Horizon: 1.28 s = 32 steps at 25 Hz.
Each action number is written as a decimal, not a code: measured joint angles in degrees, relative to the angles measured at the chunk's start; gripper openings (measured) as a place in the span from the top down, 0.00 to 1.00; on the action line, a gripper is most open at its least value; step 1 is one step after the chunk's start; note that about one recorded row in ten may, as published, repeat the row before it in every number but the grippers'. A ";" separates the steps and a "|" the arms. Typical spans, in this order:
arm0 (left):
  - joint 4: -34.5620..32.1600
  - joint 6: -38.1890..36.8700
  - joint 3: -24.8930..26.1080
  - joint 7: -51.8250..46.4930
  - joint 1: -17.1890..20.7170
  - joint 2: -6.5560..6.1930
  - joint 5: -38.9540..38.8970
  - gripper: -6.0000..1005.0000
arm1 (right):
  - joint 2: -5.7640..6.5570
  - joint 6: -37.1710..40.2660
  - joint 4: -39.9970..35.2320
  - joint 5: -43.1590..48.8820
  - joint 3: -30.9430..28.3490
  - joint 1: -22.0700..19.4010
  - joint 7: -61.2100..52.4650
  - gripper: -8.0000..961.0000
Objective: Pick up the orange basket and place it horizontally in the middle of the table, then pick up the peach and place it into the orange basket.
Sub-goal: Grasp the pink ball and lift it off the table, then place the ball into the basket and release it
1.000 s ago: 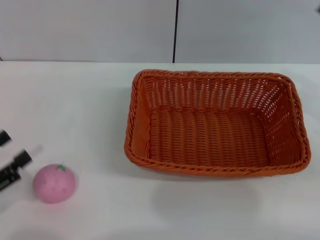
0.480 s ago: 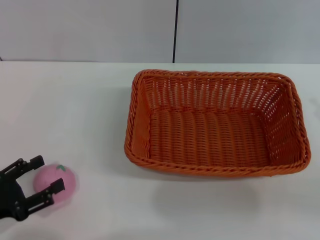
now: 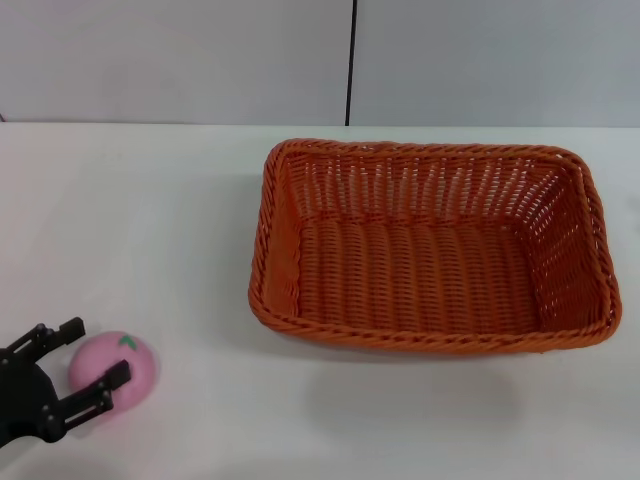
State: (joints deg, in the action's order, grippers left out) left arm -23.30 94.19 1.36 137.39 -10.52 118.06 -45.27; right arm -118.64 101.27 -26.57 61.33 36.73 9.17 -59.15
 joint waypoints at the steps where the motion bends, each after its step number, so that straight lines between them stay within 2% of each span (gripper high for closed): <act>1: 0.00 0.13 -0.26 -0.26 0.05 -0.11 0.02 0.19 | 0.01 -0.03 0.10 -0.09 -0.08 -0.02 0.00 0.41; 6: -0.57 0.21 -3.43 -0.36 0.18 -0.25 0.14 0.19 | -0.07 0.00 0.25 -0.27 -0.44 -0.24 0.00 0.41; 10: -0.85 0.22 -4.16 -0.08 0.26 -0.26 0.14 0.36 | -0.13 0.05 1.69 -0.40 -2.38 -0.37 0.00 0.41; 14: -0.93 2.38 -2.88 -0.09 0.22 -0.23 -0.36 0.45 | -0.28 0.49 4.73 -0.56 -7.59 -0.39 0.00 0.41; 15: -1.00 5.17 -0.86 -0.11 -0.10 -0.35 -0.56 0.46 | -0.31 0.51 5.79 -0.63 -9.19 -0.39 0.00 0.41; 19: -1.04 7.98 1.34 -0.33 -0.73 -0.52 -0.63 0.53 | -0.36 0.49 11.10 -0.81 -16.94 -0.49 0.00 0.41; 21: -1.12 14.97 4.63 -0.59 -2.64 -0.60 -0.89 0.56 | -0.36 0.29 13.78 -0.84 -20.67 -0.66 0.59 0.41; 23: -0.85 17.21 5.29 -0.59 -3.93 -0.33 -1.51 0.58 | -0.36 0.16 15.95 -0.86 -22.65 -0.99 2.20 0.41; 25: -0.62 17.83 5.41 -0.51 -4.50 -0.22 -1.75 0.60 | -0.34 0.01 17.14 -0.85 -23.07 -1.38 3.59 0.41; 27: 2.90 17.48 5.56 0.15 -7.96 0.12 -2.11 0.61 | -0.32 -0.25 17.86 -0.71 -23.10 -1.55 4.16 0.41; 29: 3.77 17.13 5.54 0.17 -8.55 0.13 -2.12 0.63 | -0.32 -0.50 18.51 -0.57 -23.13 -1.62 4.39 0.41; 30: 7.60 15.43 5.30 0.35 -11.76 0.27 -2.10 0.63 | -0.32 -0.63 18.84 -0.55 -23.07 -1.63 4.42 0.41; 32: 9.40 14.45 5.18 0.82 -13.09 0.33 -1.94 0.65 | -0.36 -0.80 19.59 -0.52 -22.76 -1.48 4.44 0.41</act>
State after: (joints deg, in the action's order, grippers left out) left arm -13.89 108.63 6.53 138.21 -23.61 118.39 -47.21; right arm -119.00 100.47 -6.98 60.81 13.97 7.70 -54.71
